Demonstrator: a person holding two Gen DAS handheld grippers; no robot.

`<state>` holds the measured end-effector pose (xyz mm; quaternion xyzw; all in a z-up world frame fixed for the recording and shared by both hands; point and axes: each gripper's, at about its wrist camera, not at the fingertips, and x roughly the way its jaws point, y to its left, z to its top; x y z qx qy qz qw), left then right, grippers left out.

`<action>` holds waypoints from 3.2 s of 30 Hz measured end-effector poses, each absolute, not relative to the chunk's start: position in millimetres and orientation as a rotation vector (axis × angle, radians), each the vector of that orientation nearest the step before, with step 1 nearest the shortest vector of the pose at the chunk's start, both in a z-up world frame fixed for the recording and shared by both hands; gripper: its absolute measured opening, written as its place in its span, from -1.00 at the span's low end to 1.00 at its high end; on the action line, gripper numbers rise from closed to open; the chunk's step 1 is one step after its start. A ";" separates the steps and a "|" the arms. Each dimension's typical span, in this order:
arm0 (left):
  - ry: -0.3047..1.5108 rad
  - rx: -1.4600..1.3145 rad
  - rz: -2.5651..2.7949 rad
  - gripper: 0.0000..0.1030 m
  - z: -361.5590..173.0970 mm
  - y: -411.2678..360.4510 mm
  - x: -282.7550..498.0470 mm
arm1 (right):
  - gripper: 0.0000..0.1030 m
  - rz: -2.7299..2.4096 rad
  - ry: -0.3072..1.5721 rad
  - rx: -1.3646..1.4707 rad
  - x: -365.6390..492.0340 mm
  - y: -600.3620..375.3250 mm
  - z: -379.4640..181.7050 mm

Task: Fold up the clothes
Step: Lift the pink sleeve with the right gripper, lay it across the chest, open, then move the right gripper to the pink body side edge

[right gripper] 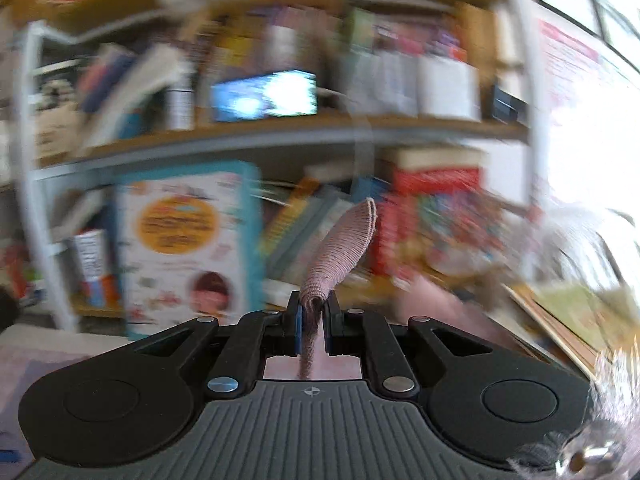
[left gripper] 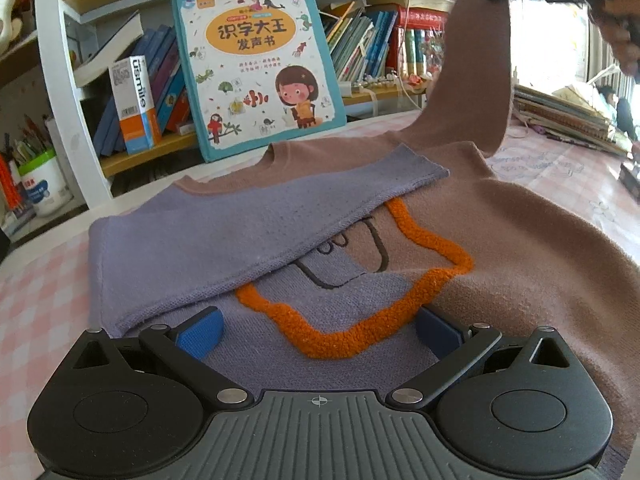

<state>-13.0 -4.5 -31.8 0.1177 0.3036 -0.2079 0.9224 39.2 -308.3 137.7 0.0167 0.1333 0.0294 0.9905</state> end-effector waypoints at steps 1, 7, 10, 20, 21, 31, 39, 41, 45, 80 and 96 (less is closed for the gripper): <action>0.622 0.239 -0.427 1.00 -31.6 -3.9 -13.2 | -0.83 0.094 0.261 0.015 39.0 -295.9 142.6; 0.610 0.267 -0.417 1.00 -31.3 -7.8 -16.9 | -0.83 0.294 0.219 -0.062 54.1 -224.5 169.2; 0.613 0.261 -0.419 1.00 -30.9 -7.2 -16.4 | -0.83 0.388 0.221 -0.048 62.7 -194.6 175.2; 0.617 0.253 -0.424 1.00 -28.9 -6.2 -15.3 | -0.83 0.564 0.331 -0.030 91.2 -118.5 136.3; 0.617 0.252 -0.424 1.00 -28.7 -6.2 -15.3 | -0.83 0.562 0.343 -0.029 95.0 -114.9 131.2; 0.619 0.247 -0.426 1.00 -27.4 -5.9 -15.8 | -0.18 0.637 0.378 0.003 91.6 -111.1 119.5; 0.624 0.233 -0.433 1.00 -26.4 -3.1 -14.0 | -0.17 0.577 0.375 0.009 80.8 -136.1 124.3; 0.629 0.219 -0.434 1.00 -26.1 -1.4 -13.4 | -0.16 0.559 0.384 0.001 76.1 -142.6 120.0; 0.634 0.215 -0.433 1.00 -26.0 -0.8 -12.4 | -0.13 0.517 0.400 -0.012 63.7 -160.4 107.6; 0.669 0.181 -0.417 1.00 -28.0 0.7 -7.2 | 0.12 0.242 0.598 0.007 -6.7 -277.5 22.3; 0.609 0.272 -0.319 1.00 -21.5 -10.1 -21.6 | 0.25 0.273 0.680 0.059 -58.6 -303.8 6.8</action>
